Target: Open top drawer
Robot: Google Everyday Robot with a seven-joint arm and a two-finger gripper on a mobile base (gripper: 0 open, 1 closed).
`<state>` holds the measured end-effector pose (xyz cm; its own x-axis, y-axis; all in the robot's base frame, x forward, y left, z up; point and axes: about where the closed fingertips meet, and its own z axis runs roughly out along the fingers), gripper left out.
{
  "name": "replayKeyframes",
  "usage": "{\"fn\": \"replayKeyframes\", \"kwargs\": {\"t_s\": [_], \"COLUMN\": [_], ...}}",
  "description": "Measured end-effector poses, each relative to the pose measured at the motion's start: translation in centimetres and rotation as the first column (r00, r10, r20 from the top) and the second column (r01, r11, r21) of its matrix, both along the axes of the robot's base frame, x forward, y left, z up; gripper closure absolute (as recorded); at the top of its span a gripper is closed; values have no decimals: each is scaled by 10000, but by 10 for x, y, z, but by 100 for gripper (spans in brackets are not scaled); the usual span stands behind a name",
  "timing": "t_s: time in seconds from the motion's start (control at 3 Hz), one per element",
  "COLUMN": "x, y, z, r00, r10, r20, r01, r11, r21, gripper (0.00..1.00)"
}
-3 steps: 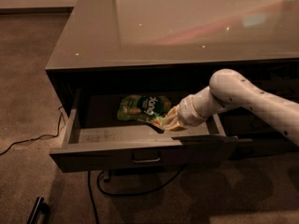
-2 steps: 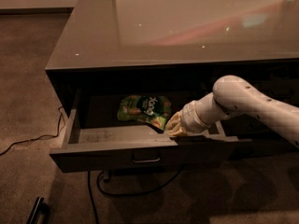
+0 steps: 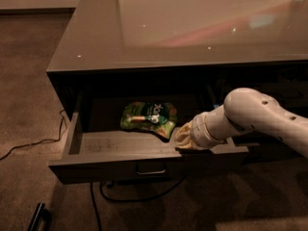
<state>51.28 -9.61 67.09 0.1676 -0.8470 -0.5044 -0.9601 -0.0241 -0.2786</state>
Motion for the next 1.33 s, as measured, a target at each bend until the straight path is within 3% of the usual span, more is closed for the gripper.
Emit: {"fn": "replayKeyframes", "kwargs": {"t_s": [0.33, 1.33], "x": [-10, -10], "y": [0, 0], "z": [-1, -1], "r00": [10000, 10000], "r10": [65, 66], "r20": [-73, -74], "r01": [-66, -67], "r11": [9999, 9999], "r21": [-138, -138], "gripper": [81, 12]}}
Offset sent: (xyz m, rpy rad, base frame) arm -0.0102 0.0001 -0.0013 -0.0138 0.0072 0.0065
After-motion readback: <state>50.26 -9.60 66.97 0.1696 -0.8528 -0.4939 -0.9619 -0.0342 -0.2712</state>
